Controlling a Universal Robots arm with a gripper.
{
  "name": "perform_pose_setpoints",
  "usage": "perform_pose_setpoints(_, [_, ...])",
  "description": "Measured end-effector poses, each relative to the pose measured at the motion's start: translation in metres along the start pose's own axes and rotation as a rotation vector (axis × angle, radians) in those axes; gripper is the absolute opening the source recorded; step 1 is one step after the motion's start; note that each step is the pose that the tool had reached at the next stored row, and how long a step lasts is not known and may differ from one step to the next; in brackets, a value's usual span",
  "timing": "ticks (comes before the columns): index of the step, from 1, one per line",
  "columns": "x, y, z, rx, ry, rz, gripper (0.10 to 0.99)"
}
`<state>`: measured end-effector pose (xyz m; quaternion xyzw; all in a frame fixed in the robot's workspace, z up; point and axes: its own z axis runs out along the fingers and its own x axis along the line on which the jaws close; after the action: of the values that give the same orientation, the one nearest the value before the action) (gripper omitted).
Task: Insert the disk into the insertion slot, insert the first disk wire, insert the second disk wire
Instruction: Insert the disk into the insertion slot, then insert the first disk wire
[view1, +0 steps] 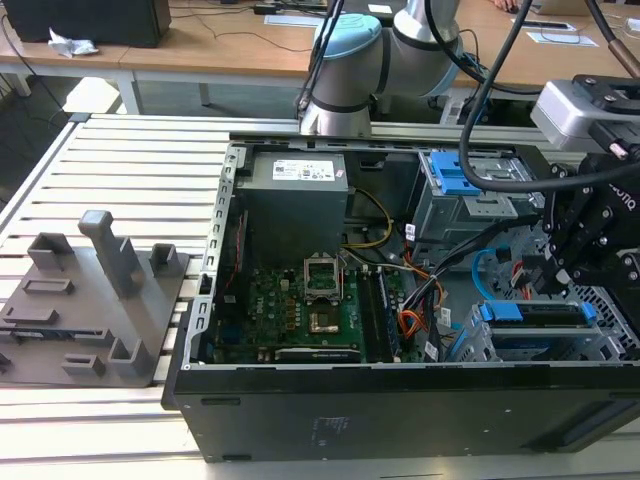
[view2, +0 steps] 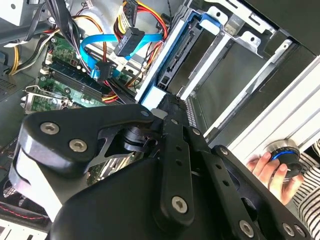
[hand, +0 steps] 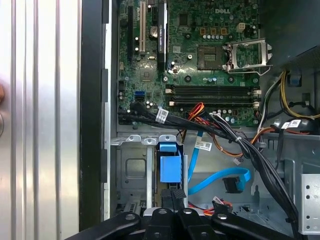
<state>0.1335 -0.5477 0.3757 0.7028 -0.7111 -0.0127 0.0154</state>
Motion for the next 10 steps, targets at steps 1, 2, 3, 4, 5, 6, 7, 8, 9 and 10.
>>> perform_pose_setpoints(1, [0.0, -0.0002, 0.0001, 0.0, -0.0002, 0.0, 0.106])
perform_pose_setpoints(2, [0.0, -0.0002, 0.0001, 0.0, -0.0002, 0.0, 0.106])
perform_pose_setpoints(3, [0.0, -0.0003, 0.0001, 0.0, -0.0002, 0.0, 0.106])
perform_pose_setpoints(4, [0.0, -0.0003, 0.0001, 0.0, -0.0002, 0.0, 0.106])
perform_pose_setpoints(5, [0.0, -0.0003, 0.0001, 0.0, -0.0002, 0.0, 0.106])
perform_pose_setpoints(6, [0.0, -0.0003, 0.0001, 0.0, -0.0002, 0.0, 0.106])
perform_pose_setpoints(7, [0.0, -0.0003, 0.0001, 0.0, -0.0001, 0.0, 0.106])
perform_pose_setpoints(8, [0.0, -0.0003, 0.0001, 0.0, -0.0002, 0.0, 0.106])
perform_pose_setpoints(9, [0.0, -0.0004, 0.0001, 0.0, -0.0002, 0.0, 0.106])
perform_pose_setpoints(10, [0.0, -0.0004, 0.0001, 0.0, -0.0002, 0.0, 0.106])
